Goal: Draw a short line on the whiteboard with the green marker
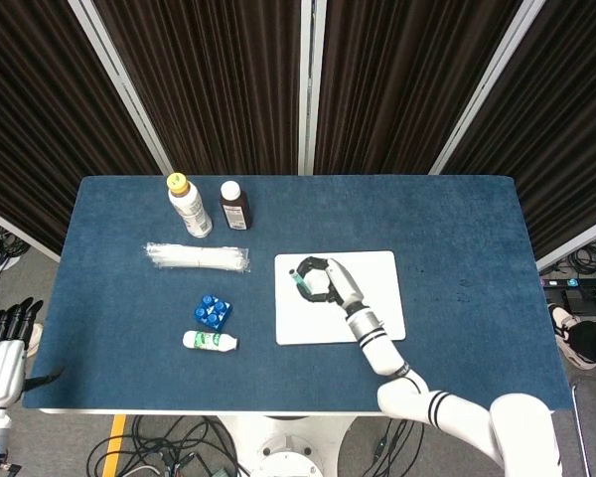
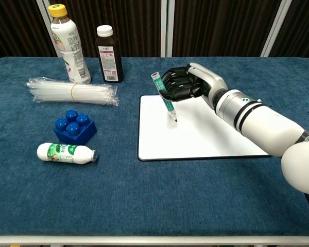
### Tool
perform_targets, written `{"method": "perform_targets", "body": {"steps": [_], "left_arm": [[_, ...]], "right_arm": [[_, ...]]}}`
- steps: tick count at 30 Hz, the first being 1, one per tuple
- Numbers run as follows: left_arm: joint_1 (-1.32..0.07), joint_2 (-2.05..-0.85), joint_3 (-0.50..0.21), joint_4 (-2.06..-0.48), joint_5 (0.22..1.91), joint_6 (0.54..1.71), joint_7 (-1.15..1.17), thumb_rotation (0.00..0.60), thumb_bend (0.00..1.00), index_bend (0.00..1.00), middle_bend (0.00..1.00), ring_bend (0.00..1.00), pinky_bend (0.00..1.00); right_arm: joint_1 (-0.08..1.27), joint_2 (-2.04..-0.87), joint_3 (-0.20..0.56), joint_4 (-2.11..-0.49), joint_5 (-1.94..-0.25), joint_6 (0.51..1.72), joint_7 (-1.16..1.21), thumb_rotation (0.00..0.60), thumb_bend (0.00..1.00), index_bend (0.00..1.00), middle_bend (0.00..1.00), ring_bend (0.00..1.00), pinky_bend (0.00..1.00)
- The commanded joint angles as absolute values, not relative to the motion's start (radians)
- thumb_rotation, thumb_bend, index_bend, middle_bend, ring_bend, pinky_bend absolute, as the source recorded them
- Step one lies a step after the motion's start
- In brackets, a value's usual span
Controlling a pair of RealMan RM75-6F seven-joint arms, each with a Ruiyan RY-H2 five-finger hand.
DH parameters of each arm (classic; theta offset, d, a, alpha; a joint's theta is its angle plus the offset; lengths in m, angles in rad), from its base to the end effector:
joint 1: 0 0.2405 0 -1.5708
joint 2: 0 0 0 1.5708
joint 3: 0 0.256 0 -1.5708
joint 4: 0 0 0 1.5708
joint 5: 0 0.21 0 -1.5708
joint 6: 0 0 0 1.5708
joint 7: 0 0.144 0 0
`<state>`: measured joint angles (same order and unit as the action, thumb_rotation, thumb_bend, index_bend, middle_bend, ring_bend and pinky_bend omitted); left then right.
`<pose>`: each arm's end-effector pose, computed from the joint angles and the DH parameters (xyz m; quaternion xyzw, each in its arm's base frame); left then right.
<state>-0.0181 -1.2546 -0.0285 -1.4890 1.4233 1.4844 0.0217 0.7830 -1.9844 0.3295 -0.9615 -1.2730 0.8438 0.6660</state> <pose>-0.3449 0.1544 0.1272 -0.5613 -0.4277 -0.3452 0.6187 -0.1215 -0.3645 -0.1142 0.4898 -0.6698 0.5241 0.1920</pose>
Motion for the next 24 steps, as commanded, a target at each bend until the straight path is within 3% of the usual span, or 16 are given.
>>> {"method": "perform_targets", "body": {"steps": [1, 13, 24], "left_arm": [[-0.017, -1.255, -0.029, -1.486, 1.423, 1.485, 0.017, 0.600, 0.00, 0.06, 0.00, 0.00, 0.00], [-0.014, -1.261, -0.030, -1.473, 1.421, 1.481, 0.003, 0.600, 0.00, 0.06, 0.00, 0.00, 0.00], [-0.022, -1.267, -0.031, -1.463, 1.428, 1.469, -0.001, 0.600, 0.00, 0.06, 0.00, 0.00, 0.00]], "right_arm": [[0.792, -2.014, 0.325, -0.926, -1.281, 0.851, 0.679, 0.600, 0.39, 0.70, 0.60, 0.33, 0.19], [0.806, -2.064, 0.311, -0.832, -1.302, 0.857, 0.698, 0.600, 0.40, 0.70, 0.60, 0.33, 0.18], [0.682, -1.902, 0.260, -0.986, -1.317, 0.933, 0.674, 0.600, 0.42, 0.70, 0.60, 0.33, 0.16]]}}
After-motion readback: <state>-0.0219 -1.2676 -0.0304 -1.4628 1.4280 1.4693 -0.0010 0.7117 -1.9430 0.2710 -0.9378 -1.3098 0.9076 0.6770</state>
